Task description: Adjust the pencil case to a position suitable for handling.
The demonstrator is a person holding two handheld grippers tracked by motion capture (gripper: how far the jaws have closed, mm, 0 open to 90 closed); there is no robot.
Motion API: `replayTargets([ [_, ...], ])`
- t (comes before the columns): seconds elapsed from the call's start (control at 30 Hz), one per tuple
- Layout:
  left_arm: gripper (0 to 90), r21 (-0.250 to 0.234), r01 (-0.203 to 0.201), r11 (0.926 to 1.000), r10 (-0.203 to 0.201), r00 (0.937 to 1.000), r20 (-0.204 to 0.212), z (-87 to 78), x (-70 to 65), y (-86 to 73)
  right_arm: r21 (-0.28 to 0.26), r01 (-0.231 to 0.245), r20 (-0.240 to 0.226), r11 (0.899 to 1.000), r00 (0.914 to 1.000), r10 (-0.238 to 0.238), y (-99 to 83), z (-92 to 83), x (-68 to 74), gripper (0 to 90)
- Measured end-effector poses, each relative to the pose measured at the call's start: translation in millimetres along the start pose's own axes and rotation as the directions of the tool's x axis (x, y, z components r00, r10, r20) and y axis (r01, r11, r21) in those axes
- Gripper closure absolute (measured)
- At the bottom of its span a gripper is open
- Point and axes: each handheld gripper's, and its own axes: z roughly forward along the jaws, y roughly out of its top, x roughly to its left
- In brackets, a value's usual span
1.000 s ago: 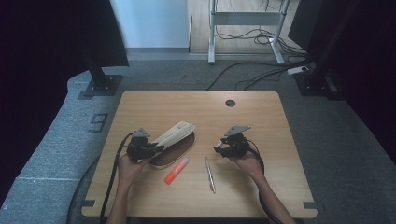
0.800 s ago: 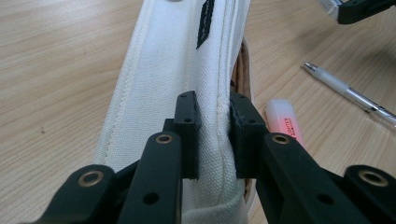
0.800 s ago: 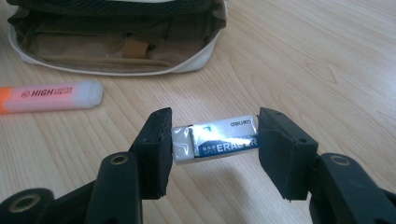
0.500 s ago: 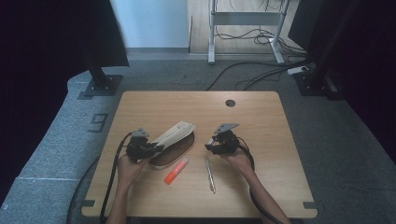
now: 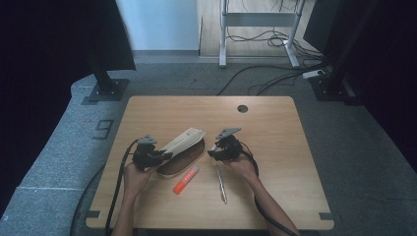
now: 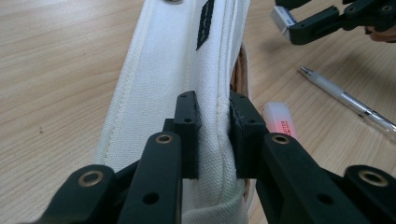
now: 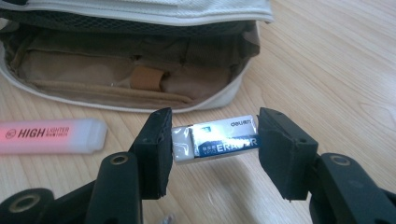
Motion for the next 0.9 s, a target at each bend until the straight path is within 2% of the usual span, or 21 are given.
replayTargets([
  [0.67,75.6,-0.008,0.008,0.9999,-0.008,0.9998,0.016,-1.1,1.4,-0.1,0.02,0.026,-0.001,0.999,0.9997,-0.026,21.5,34.6,7.7,45.5],
  [0.9,75.6,-0.008,0.007,0.9999,-0.007,0.9997,0.022,-0.7,0.9,-0.2,0.018,0.016,-0.002,1.0,0.9999,-0.016,25.9,44.5,6.6,45.5],
])
